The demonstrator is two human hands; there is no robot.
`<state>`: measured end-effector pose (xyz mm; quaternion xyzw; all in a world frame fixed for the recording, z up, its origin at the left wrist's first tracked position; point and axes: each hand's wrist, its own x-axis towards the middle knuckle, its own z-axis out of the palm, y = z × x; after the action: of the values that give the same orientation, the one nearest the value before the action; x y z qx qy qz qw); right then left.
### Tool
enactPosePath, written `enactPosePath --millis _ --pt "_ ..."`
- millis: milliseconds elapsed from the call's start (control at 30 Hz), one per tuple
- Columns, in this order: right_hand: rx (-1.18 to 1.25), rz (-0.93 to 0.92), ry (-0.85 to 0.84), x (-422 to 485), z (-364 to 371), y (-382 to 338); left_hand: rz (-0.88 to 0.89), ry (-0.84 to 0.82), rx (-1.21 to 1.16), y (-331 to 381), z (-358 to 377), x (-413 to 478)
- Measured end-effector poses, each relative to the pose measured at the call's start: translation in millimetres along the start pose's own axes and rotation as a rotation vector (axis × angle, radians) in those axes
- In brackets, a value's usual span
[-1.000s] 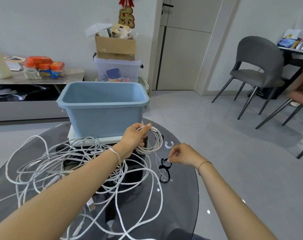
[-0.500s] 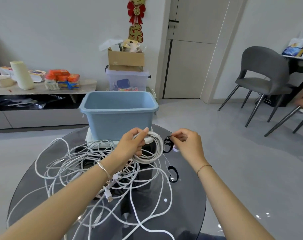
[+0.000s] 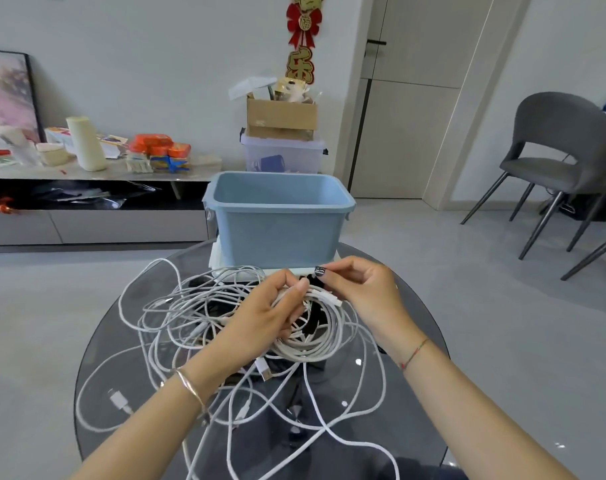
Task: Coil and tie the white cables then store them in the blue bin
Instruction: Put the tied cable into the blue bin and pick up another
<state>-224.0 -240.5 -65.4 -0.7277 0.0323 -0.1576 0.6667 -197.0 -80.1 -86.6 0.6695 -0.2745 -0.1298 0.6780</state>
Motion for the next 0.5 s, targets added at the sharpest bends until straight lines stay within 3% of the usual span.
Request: enactPosePath --millis 267,500 --pt "0.07 0.154 -0.03 3 13 3 0.014 0.053 0.063 -13 -11 5" --pt "-0.037 0.187 -0.102 1 11 5 -0.013 0.03 0.041 -18 -9 0"
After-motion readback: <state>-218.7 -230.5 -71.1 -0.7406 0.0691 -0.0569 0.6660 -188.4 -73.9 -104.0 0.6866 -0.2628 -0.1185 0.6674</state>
